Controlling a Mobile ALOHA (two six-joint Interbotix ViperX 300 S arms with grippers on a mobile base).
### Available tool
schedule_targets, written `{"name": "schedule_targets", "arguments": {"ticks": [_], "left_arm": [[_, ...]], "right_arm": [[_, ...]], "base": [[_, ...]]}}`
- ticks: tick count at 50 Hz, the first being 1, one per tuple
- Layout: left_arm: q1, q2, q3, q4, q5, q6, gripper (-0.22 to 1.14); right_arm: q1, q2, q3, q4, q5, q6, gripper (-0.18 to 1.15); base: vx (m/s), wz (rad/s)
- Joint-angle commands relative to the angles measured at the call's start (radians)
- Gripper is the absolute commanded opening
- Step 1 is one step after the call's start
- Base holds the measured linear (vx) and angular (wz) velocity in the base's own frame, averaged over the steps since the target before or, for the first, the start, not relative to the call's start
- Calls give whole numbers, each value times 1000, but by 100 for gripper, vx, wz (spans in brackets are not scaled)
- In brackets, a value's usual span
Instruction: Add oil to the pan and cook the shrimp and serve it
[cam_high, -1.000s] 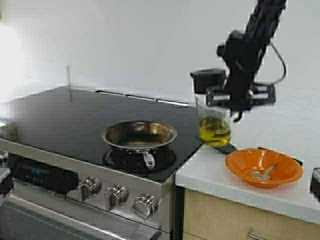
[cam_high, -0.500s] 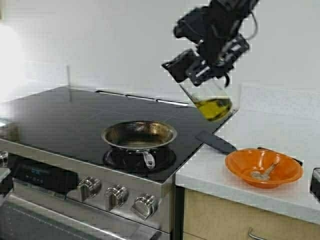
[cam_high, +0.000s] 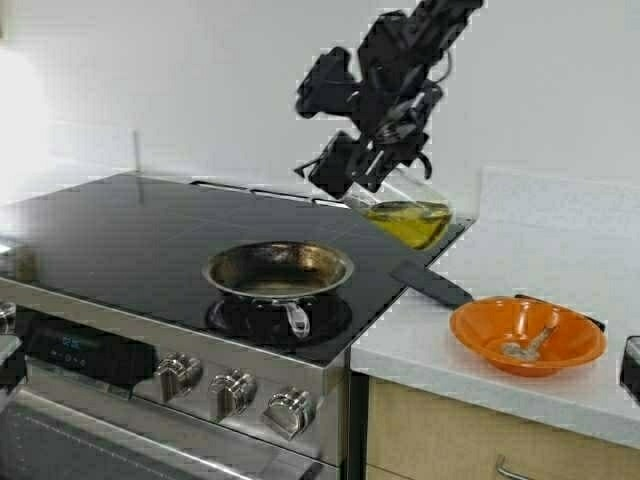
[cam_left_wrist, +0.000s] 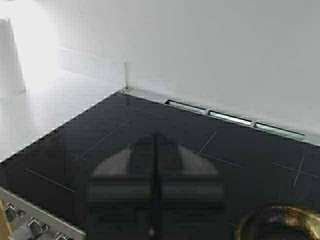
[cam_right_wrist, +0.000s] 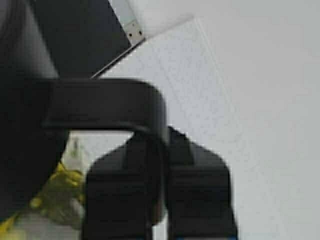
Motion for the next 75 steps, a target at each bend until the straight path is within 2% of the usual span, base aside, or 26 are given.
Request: {"name": "schedule_targets", "arguments": {"ticks": [1, 9, 21, 48, 67, 72, 75], "left_arm": [[2, 5, -9, -2, -5, -11, 3], [2, 5, -9, -2, -5, -21, 3], [2, 5, -9, 0, -5, -21, 3], [2, 5, -9, -2, -5, -23, 3], [2, 6, -9, -2, -5, -23, 3], [2, 5, -9, 0, -5, -23, 3], [2, 6, -9, -2, -5, -23, 3]], "right_arm": [[9, 9, -92, 12, -44, -114, 7], [20, 55, -155, 14, -86, -241, 7], [28, 89, -202, 8, -137, -316, 7], [66, 133, -244, -178, -175, -492, 7], [69, 149, -281, -192, -175, -502, 7], [69, 143, -288, -166, -176, -480, 7], [69, 135, -302, -103, -183, -439, 7]], "base": [[0, 0], [0, 0], [0, 0], [0, 0], [0, 0], [0, 0], [0, 0]]}}
